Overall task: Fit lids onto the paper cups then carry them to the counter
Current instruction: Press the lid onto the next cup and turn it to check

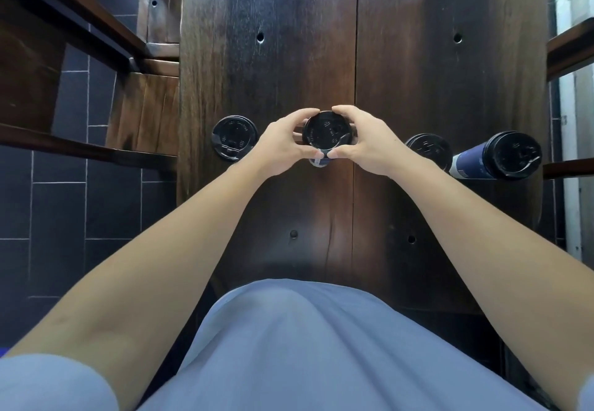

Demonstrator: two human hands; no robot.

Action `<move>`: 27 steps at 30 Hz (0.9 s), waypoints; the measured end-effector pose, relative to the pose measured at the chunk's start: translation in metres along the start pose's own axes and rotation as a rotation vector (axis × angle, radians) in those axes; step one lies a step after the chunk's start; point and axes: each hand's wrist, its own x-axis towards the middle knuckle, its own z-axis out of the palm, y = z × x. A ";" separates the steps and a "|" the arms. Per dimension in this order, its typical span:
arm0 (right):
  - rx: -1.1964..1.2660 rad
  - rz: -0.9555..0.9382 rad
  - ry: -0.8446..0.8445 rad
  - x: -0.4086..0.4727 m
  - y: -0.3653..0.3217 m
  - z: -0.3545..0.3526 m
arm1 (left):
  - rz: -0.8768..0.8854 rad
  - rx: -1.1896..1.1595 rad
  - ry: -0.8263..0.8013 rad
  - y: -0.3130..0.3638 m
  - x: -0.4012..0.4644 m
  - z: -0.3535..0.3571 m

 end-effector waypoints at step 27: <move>0.095 0.304 0.188 0.052 -0.042 0.067 | -0.065 -0.176 0.152 -0.042 -0.028 0.008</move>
